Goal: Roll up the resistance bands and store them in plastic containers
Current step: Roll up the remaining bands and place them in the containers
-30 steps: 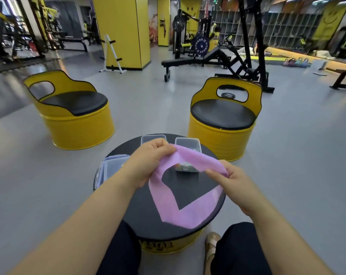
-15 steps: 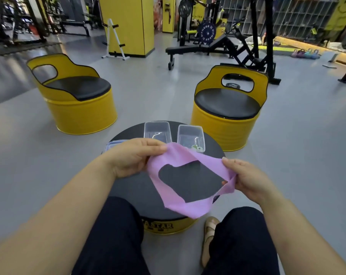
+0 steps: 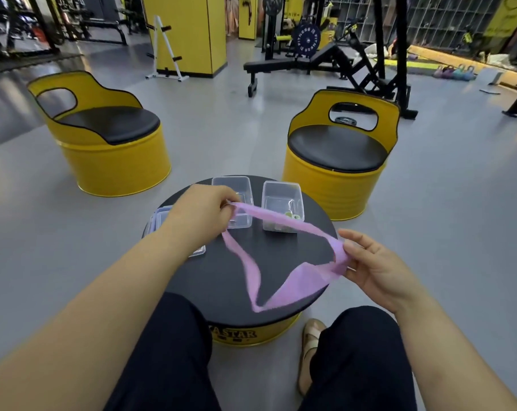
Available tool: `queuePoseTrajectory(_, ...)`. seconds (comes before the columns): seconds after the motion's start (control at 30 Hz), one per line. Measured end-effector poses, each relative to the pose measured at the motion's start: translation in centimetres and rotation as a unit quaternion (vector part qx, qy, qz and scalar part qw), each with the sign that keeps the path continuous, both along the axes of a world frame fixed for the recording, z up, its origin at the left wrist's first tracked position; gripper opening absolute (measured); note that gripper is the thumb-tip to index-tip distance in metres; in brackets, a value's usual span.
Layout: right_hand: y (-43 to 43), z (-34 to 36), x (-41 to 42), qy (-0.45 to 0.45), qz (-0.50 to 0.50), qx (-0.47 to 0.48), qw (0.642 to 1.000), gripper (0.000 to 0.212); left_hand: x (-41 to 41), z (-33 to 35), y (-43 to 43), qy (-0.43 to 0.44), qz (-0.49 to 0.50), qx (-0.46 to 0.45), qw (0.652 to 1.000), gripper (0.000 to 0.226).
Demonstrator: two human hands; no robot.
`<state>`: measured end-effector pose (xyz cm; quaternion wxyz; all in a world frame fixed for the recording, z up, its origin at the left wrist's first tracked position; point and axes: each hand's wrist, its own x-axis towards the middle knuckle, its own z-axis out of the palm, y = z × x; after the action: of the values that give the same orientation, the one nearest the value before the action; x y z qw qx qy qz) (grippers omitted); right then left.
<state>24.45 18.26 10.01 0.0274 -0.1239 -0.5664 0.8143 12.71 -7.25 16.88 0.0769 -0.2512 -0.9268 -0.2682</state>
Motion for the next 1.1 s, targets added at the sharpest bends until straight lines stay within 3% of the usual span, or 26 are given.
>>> queuePoseTrajectory(0.17,0.0,-0.3,-0.3,-0.006,0.013,0.052,0.999,0.086,0.1,-1.4,0.0,-0.085,-0.060,0.053,0.993,0.019)
queuePoseTrajectory(0.27,-0.2,0.0,-0.3,-0.004,0.023,0.098,0.995,0.072,-0.2,-1.4,-0.2,-0.141,-0.065,0.124,0.980,0.009)
queuePoseTrajectory(0.33,-0.2,0.1,-0.4,-0.007,0.035,0.116,0.993,0.051,-0.4,-0.8,-0.2,-0.194,-0.066,0.175,0.963,0.007)
queuePoseTrajectory(0.4,-0.2,0.2,-0.7,-0.018,0.045,0.140,0.989,0.029,-0.4,-0.3,-0.1,-0.294,-0.087,0.246,0.919,0.010)
queuePoseTrajectory(0.5,0.1,0.2,-0.9,-0.032,0.052,0.156,0.986,0.019,-0.6,-0.1,-0.2,-0.432,-0.149,0.324,0.829,0.013)
queuePoseTrajectory(0.6,0.3,0.2,-0.9,-0.041,0.052,0.136,0.988,0.018,-1.2,-0.7,-1.0,-0.486,-0.173,0.334,0.789,0.023)
queuePoseTrajectory(0.73,0.4,0.2,-0.3,-0.079,0.112,0.144,0.980,0.016,-1.2,-1.6,-1.0,-0.467,-0.088,0.395,0.786,0.006)
queuePoseTrajectory(0.8,0.7,0.2,0.2,-0.105,0.200,0.195,0.955,0.020,-1.6,-2.1,-1.1,-0.447,-0.042,0.445,0.775,0.017)
queuePoseTrajectory(0.9,1.3,-0.1,0.8,-0.133,0.255,0.243,0.926,0.022,-2.4,-2.5,-1.6,-0.461,-0.041,0.525,0.714,0.022)
queuePoseTrajectory(0.97,1.8,-0.9,0.9,-0.137,0.233,0.249,0.930,0.021,-2.8,-2.7,-2.0,-0.463,-0.027,0.564,0.683,0.022)
queuePoseTrajectory(1.03,2.2,-2.3,0.9,-0.152,0.169,0.283,0.932,0.016,-2.8,-2.9,-2.0,-0.448,-0.021,0.563,0.694,0.020)
queuePoseTrajectory(1.1,2.3,-3.2,0.9,-0.178,0.104,0.341,0.917,0.013,-2.3,-2.9,-1.4,-0.437,-0.036,0.522,0.732,0.016)
